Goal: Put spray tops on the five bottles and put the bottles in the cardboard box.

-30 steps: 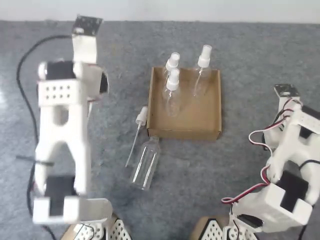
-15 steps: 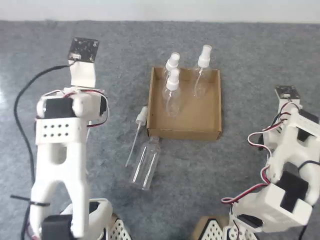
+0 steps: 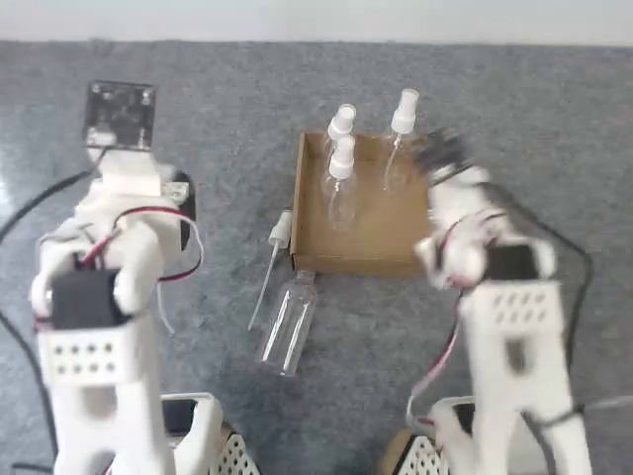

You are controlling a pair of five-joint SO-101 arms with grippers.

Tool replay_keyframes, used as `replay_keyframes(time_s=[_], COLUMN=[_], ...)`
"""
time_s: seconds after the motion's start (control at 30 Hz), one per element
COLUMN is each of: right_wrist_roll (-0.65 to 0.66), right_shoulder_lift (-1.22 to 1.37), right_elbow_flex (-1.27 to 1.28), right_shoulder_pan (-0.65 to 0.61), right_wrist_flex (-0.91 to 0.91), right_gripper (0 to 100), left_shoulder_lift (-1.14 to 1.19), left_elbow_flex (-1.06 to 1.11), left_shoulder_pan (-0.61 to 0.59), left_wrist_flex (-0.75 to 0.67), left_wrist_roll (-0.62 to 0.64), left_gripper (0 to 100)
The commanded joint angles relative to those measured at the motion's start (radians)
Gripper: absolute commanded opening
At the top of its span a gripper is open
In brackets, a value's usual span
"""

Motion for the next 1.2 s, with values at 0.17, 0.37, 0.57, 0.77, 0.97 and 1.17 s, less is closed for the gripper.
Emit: replay_keyframes(time_s=[0.17, 0.37, 0.57, 0.77, 0.97, 1.17], right_wrist_roll=[-0.094, -0.166, -0.161, -0.192, -0.209, -0.21], right_shoulder_lift=[-0.2, -0.074, -0.074, -0.174, -0.295, -0.308], right_elbow_flex=[0.146, 0.141, 0.147, 0.206, 0.321, 0.33], right_shoulder_pan=[-0.495, -0.645, -0.705, -0.765, -0.766, -0.766], right_wrist_flex=[-0.231, -0.358, -0.363, -0.433, -0.509, -0.509], right_gripper=[0.6, 0.6, 0.9, 0.7, 0.6, 0.6], left_shoulder_lift=[-0.126, -0.13, -0.123, -0.124, -0.132, -0.132], left_elbow_flex=[-0.213, -0.271, -0.268, -0.176, -0.07, -0.025], left_shoulder_pan=[0.025, 0.153, 0.16, 0.155, 0.158, 0.163], left_wrist_flex=[0.003, -0.048, -0.178, -0.247, -0.31, -0.304], left_wrist_roll=[0.181, 0.298, 0.347, 0.362, 0.362, 0.362], left_gripper=[1, 1, 1, 1, 1, 1])
